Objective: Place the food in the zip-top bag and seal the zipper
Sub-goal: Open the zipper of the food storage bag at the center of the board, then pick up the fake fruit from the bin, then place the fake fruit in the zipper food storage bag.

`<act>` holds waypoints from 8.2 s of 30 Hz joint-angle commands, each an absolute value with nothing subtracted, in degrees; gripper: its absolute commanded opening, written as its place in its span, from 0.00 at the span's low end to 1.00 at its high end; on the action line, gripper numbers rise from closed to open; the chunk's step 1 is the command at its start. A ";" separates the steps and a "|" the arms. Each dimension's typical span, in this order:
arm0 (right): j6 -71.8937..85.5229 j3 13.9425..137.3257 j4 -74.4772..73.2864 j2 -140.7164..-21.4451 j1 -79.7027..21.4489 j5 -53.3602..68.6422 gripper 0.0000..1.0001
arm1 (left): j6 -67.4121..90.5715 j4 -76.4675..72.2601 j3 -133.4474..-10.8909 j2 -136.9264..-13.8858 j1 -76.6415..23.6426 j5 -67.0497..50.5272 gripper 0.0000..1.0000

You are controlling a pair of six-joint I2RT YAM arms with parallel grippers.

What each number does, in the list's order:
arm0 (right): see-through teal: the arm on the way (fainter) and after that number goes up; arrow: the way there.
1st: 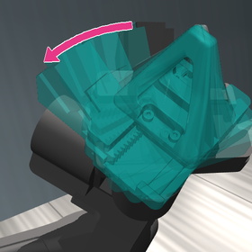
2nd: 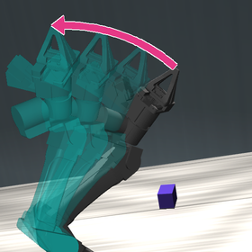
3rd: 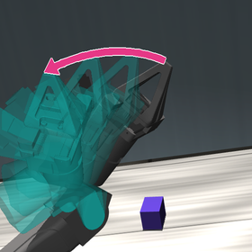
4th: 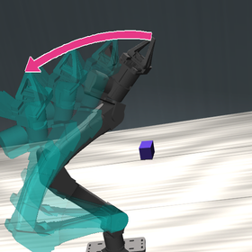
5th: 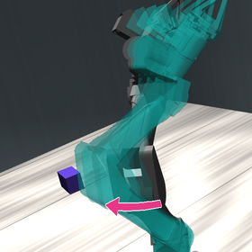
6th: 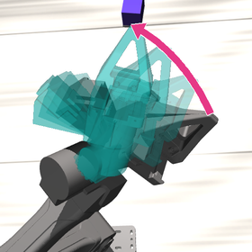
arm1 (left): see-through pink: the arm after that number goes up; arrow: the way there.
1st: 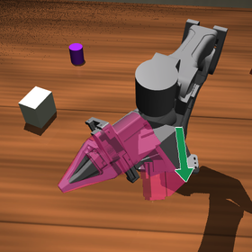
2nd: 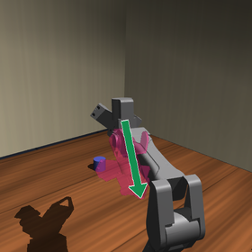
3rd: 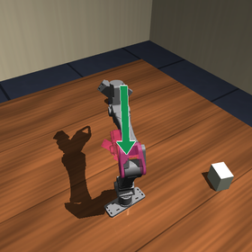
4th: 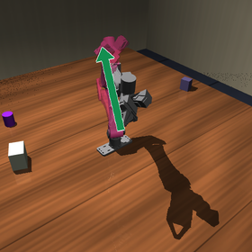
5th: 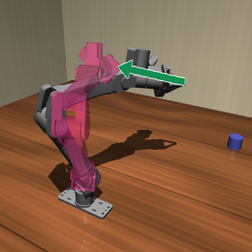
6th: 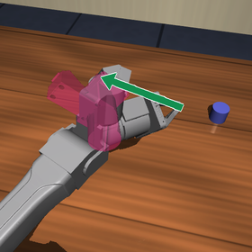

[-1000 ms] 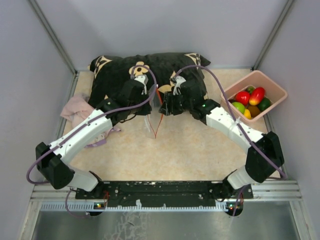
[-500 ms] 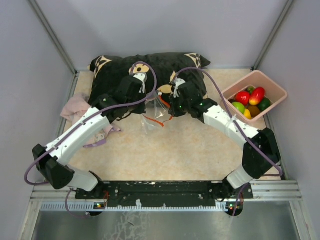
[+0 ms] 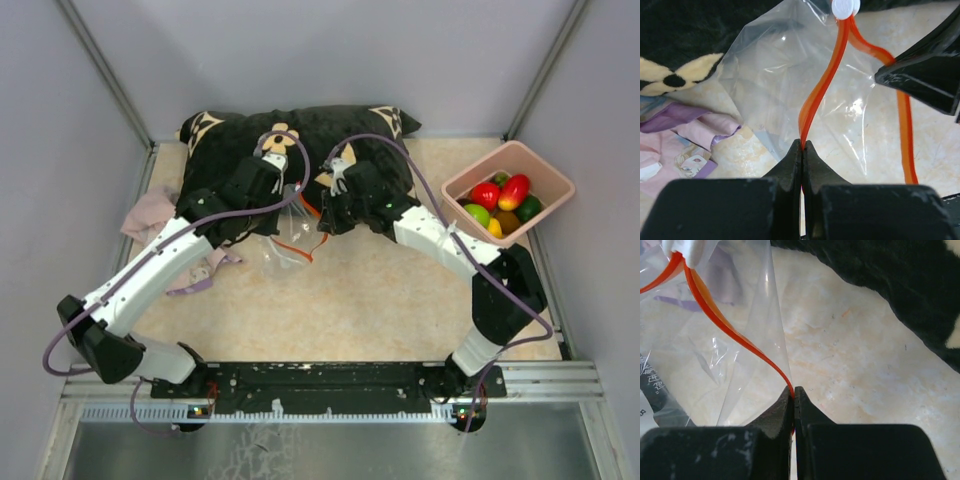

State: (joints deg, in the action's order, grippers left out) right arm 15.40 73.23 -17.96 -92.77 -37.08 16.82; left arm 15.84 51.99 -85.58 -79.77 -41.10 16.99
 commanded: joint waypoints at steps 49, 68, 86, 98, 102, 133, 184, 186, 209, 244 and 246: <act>8.29 74.25 -26.94 -76.99 -16.90 -11.35 0.69 | 12.22 39.06 -83.33 -93.30 -41.22 6.37 0.00; 8.10 83.88 -18.85 -93.38 10.44 -14.66 0.75 | 12.28 39.06 -81.47 -92.74 -37.99 1.69 0.00; 5.45 88.32 -12.12 -110.65 20.61 -13.98 0.80 | 12.22 39.12 -81.21 -93.23 -36.34 -0.96 0.00; 3.57 89.84 -10.65 -117.34 21.36 -6.02 0.81 | 12.17 39.31 -81.21 -94.20 -36.30 -1.67 0.00; 3.69 89.36 -10.34 -117.65 21.42 -4.98 0.77 | 12.22 39.38 -81.13 -94.22 -36.32 -1.82 0.00; 8.94 76.28 -7.38 -91.45 19.52 1.22 0.33 | 13.17 39.29 -80.51 -92.90 -36.28 -5.12 0.00; 41.95 33.77 56.91 -74.53 -40.35 -10.34 0.27 | 21.38 33.21 -78.25 -89.78 -36.82 -9.28 0.00; 42.05 33.68 59.47 -75.72 -41.10 -10.68 0.27 | 21.87 33.08 -78.42 -89.93 -36.91 -9.38 0.00; 33.32 22.67 85.98 -86.18 -44.70 -15.23 0.25 | 29.42 24.54 -76.64 -86.19 -37.82 -19.40 0.00; 26.70 25.15 64.30 -90.21 -43.86 1.42 0.37 | 29.10 16.69 -67.25 -79.33 -37.53 -17.70 0.00; 25.83 26.39 63.59 -90.94 -43.86 4.51 0.37 | 29.22 16.08 -67.30 -79.85 -37.60 -19.02 0.00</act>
State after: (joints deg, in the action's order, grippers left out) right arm 29.08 23.16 65.23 -89.60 -43.77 -1.15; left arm 28.67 21.26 -67.55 -80.90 -37.36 -15.31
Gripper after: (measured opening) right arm 0.619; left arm 0.007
